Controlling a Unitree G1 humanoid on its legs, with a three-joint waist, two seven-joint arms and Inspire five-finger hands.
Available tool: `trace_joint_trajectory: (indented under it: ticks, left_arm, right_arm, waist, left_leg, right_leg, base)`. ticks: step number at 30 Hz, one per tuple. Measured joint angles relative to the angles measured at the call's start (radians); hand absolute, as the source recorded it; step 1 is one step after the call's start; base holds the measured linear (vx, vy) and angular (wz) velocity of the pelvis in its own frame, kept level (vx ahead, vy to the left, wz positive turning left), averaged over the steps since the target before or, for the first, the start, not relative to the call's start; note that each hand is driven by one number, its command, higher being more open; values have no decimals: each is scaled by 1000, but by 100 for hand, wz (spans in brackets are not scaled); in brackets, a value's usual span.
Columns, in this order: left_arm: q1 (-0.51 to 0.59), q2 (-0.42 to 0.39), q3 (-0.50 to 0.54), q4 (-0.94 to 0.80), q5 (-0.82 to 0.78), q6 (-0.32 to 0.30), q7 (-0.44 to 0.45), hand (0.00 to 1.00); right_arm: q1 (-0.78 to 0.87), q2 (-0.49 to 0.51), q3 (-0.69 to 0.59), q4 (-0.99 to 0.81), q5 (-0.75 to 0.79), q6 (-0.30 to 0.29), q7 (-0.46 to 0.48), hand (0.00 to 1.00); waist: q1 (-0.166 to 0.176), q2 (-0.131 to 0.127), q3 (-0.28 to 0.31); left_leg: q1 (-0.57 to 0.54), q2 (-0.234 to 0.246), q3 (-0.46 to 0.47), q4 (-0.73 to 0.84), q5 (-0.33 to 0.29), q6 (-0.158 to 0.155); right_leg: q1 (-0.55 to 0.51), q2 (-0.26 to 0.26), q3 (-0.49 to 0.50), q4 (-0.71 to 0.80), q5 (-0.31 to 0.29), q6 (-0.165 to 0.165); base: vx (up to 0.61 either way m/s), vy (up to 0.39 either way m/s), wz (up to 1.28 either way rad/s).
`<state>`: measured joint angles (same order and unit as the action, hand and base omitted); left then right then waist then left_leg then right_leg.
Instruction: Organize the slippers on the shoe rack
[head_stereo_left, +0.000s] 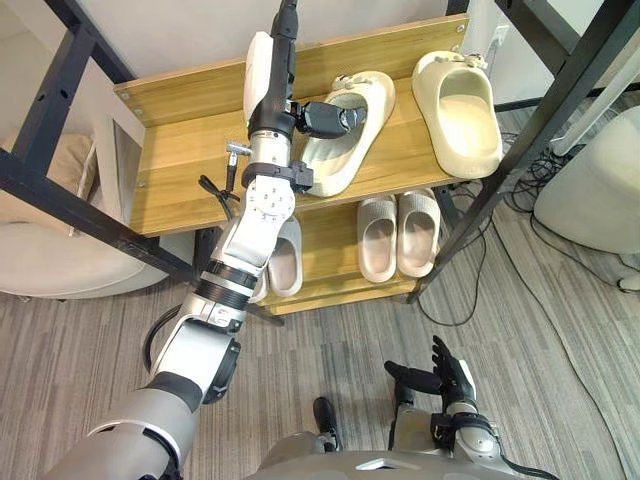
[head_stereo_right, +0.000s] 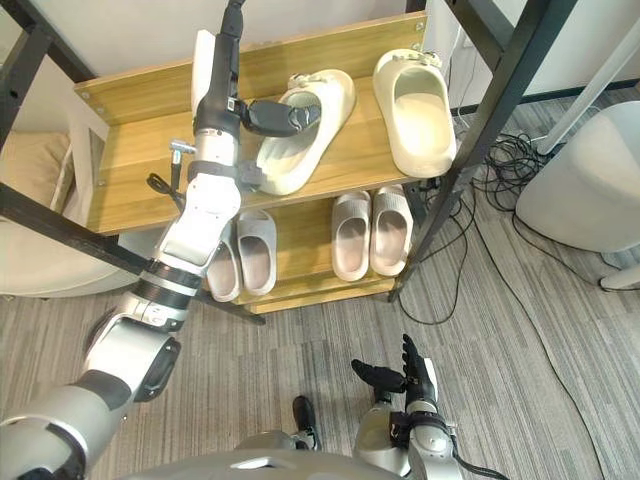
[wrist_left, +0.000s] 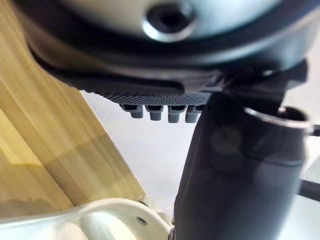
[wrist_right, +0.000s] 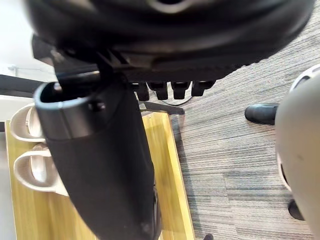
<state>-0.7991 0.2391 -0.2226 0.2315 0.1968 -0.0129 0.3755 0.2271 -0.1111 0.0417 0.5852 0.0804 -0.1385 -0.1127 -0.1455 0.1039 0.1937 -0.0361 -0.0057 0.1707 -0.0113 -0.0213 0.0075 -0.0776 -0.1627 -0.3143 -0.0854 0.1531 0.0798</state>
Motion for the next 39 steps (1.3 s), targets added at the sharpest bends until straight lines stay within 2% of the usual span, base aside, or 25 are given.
trace_joint_trajectory:
  ticks: [6, 13, 22, 27, 39]
  left_arm:
    - [24, 5, 0, -60, -65, -21, -1, 100]
    - [112, 10, 14, -130, -186, -45, -2, 100]
    - [285, 7, 13, -232, -490, -89, -50, 100]
    - [329, -6, -6, -248, -552, -96, -76, 100]
    - [415, -88, -238, -249, -642, -95, -129, 100]
  right_arm:
    - [0, -9, 15, 9, -2, 0, 0, 100]
    - [0, -13, 18, 17, -5, 1, 2, 100]
    - [0, -19, 25, 20, -20, 8, 3, 100]
    - [1, -29, 30, 21, -22, 10, 5, 100]
    - [0, -34, 68, 44, -22, 20, 4, 100]
  waist:
    - [18, 4, -2]
    - [35, 5, -3]
    - [52, 5, -3]
    - [59, 4, -4]
    - [65, -20, -37]
  left_leg:
    - [0, -3, -18, 1, 3, 3]
    - [-3, -5, -32, 1, 7, 2]
    - [-3, -8, -43, 0, 12, 2]
    - [-3, -8, -45, 0, 12, 2]
    - [-4, -9, -50, -1, 12, 2]
  right_leg:
    - [10, -3, -16, 0, 0, 0]
    - [15, -5, -32, 0, 0, 0]
    - [21, -9, -42, 0, 0, 1]
    - [22, -9, -45, 0, 0, 1]
    - [23, -10, -50, 1, -1, 1]
  base:
    - [-21, 2, 8]
    - [-12, 10, 6]
    - [-18, 9, 3]
    - [0, 0, 0]
    - [-11, 4, 0]
